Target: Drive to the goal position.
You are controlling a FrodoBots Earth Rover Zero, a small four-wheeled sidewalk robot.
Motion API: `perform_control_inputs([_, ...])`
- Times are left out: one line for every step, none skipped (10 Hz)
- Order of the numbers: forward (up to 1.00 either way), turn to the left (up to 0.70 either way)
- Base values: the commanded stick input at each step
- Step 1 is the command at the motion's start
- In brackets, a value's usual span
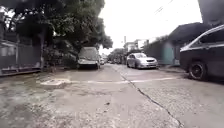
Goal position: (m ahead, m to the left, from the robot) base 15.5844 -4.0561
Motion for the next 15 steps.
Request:
perform_control_inputs([1.00,0.27])
perform_control_inputs([1.00,0.27])
perform_control_inputs([1.00,0.27])
perform_control_inputs([1.00,0.27])
perform_control_inputs([1.00,0.22])
perform_control_inputs([1.00,0.08])
perform_control_inputs([1.00,0.00])
perform_control_inputs([1.00,0.00])
perform_control_inputs([1.00,0.00])
perform_control_inputs([1.00,0.00])
perform_control_inputs([1.00,-0.13])
perform_control_inputs([1.00,-0.27])
perform_control_inputs([1.00,-0.27])
perform_control_inputs([1.00,-0.27])
perform_control_inputs([1.00,-0.27])
